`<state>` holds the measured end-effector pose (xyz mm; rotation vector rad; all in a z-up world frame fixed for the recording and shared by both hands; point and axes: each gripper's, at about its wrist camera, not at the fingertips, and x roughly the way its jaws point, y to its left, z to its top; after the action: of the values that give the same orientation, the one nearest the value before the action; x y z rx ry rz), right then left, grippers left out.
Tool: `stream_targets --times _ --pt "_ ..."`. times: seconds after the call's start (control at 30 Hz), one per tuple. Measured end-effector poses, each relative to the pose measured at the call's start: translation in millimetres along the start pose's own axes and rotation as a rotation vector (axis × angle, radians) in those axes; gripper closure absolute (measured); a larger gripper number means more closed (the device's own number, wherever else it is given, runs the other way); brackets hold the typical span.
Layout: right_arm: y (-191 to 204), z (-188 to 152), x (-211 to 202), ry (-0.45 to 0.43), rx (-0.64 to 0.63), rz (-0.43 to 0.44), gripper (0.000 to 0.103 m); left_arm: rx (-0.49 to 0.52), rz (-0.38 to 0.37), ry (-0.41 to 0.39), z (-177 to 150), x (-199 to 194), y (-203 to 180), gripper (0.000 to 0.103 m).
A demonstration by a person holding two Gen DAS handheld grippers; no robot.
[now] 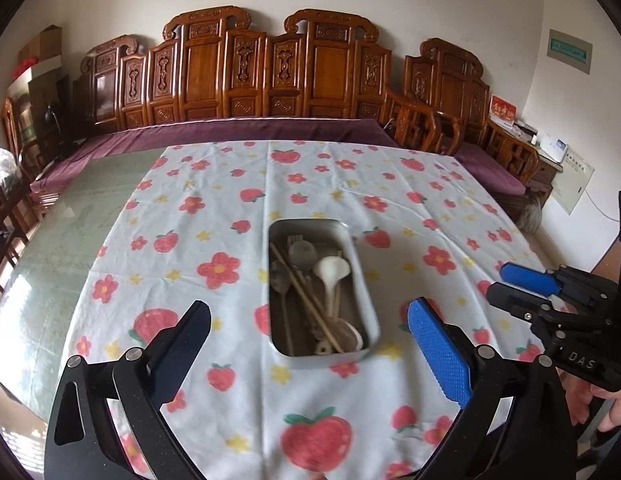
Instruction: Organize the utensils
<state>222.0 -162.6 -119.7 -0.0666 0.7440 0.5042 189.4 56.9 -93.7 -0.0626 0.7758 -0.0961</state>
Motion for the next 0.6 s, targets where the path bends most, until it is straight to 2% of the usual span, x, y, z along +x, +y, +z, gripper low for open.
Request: stream_targets --times 0.1,0.2,0.33,0.43,0.53,0.6 --pt "-10.0 -7.3 -20.3 -0.019 0.02 -0.028 0.047 -0.012 -0.002 -0.003 -4.6 -6.8 -10.5 0.008" --pt "-17.5 -14.0 -36.1 -0.034 0.035 -0.049 0.043 -0.001 0.009 -0.002 -9.7 -12.1 -23.1 0.008" --pt "-25.1 -21.2 -56.1 -0.063 0.051 -0.087 0.021 0.022 0.021 -0.005 -15.8 -22.3 -39.4 0.008" --pt "-28.5 -24.9 -74.9 -0.097 0.072 -0.122 0.009 0.023 0.037 -0.031 -16.7 -37.4 -49.5 0.008" --pt "-30.0 -26.7 -94.1 -0.136 0.089 -0.134 0.003 0.029 0.045 -0.072 -14.8 -57.0 -59.0 0.008" --pt "-27.4 -26.1 -105.8 -0.157 0.087 -0.149 0.002 0.035 0.058 -0.098 -12.2 -70.8 -65.3 0.008"
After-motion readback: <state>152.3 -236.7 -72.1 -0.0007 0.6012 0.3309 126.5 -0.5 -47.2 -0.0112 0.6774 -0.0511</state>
